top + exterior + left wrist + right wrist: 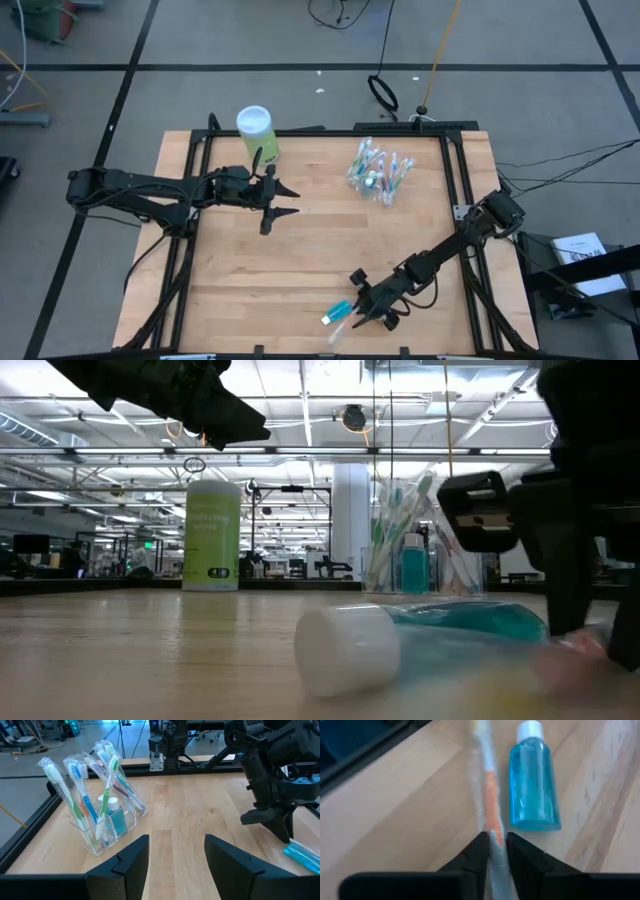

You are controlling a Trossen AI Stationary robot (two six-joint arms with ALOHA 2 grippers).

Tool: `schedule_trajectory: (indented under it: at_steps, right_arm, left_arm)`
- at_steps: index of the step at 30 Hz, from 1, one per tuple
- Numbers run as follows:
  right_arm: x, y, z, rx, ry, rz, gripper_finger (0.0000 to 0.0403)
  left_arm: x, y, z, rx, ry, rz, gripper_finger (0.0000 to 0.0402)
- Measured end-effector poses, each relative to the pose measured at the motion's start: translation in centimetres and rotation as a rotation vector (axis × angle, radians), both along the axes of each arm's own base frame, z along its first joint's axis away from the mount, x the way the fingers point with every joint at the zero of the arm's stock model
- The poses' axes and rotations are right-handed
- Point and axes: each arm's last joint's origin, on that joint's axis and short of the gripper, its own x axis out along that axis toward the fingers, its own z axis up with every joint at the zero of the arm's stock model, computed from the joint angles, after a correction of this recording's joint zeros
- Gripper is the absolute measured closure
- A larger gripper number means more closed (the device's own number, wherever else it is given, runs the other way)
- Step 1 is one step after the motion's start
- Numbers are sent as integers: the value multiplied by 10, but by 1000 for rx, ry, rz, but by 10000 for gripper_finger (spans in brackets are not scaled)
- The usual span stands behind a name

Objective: Pick & Place toothbrushing station
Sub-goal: Put the orange toothbrush into the transparent organizer

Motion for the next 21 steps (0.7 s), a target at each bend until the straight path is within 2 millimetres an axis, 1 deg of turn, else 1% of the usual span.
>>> schedule_trajectory:
  at_steps: [4, 7, 10, 12, 14, 17, 19, 21]
  right_arm:
    - [-2, 1, 4, 84, 48, -95, 383]
    - [-6, 3, 10, 102, 63, -110, 387]
    - [-12, 6, 21, 138, 64, -119, 379]
    - [-16, 9, 35, 168, 29, -108, 376]
    - [-20, 12, 52, 163, -44, -85, 381]
    - [-31, 10, 72, 62, -126, -74, 387]
    - [-35, 4, 86, -18, -215, -124, 387]
    - [-36, -5, 101, -99, -317, -239, 386]
  left_arm:
    - [0, 0, 0, 0, 0, 0, 204]
    - [0, 0, 0, 0, 0, 0, 204]
    - [0, 0, 0, 0, 0, 0, 204]
    - [0, 0, 0, 0, 0, 0, 204]
    - [0, 0, 0, 0, 0, 0, 204]
    - [0, 0, 0, 0, 0, 0, 204]
    - [0, 0, 0, -1, 0, 0, 204]
    - [0, 0, 0, 0, -1, 0, 204]
